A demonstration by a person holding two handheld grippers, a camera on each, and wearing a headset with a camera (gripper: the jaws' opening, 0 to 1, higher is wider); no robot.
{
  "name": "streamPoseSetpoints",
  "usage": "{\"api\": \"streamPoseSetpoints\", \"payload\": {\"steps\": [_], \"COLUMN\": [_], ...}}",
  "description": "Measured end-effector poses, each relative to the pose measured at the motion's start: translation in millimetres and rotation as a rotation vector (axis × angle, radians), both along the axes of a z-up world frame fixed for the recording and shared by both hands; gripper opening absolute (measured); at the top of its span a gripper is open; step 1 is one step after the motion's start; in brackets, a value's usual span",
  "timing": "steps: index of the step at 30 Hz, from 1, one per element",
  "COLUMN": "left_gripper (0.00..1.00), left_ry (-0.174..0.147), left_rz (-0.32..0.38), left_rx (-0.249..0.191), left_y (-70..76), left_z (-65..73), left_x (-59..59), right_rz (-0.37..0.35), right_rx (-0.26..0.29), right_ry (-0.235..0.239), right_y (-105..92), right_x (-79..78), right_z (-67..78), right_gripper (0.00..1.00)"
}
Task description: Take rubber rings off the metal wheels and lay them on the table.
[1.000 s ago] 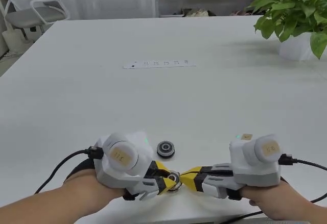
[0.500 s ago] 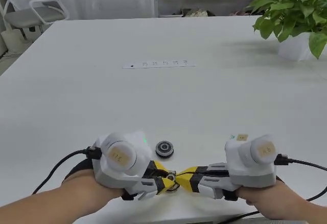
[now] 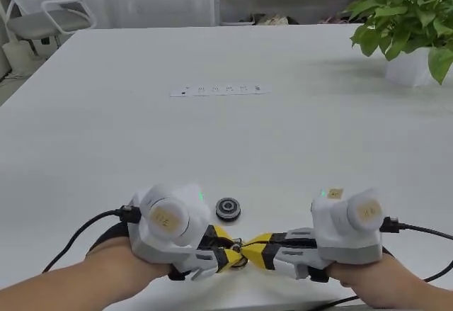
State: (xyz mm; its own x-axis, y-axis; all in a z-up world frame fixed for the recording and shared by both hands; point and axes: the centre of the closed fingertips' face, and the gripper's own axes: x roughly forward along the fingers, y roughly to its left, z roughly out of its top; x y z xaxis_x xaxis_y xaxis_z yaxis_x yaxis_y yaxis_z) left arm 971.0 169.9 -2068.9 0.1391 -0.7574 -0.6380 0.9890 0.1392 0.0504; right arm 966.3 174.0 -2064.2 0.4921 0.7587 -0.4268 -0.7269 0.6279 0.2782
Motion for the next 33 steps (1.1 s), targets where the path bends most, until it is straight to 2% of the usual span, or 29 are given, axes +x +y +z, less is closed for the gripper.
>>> {"api": "streamPoseSetpoints", "payload": {"steps": [9,24,33], "left_gripper": [0.08,0.08,0.08], "left_ry": [0.002,0.004,0.007], "left_rz": [0.0,0.007,0.003], "left_rx": [-0.004,-0.013,-0.004], "left_y": [-0.1,-0.8,-1.4], "left_z": [0.2,0.3,0.0], "left_x": [0.0,0.6,0.7], "right_rz": [0.01,-0.031,-0.038], "right_rx": [0.038,0.024,0.036], "right_ry": [-0.008,0.018,0.026], "right_y": [3.8,-3.9,-5.2], "right_x": [-0.6,0.9,1.3], "right_z": [5.4,-0.3,0.1], "right_gripper": [0.0,0.0,0.0]}}
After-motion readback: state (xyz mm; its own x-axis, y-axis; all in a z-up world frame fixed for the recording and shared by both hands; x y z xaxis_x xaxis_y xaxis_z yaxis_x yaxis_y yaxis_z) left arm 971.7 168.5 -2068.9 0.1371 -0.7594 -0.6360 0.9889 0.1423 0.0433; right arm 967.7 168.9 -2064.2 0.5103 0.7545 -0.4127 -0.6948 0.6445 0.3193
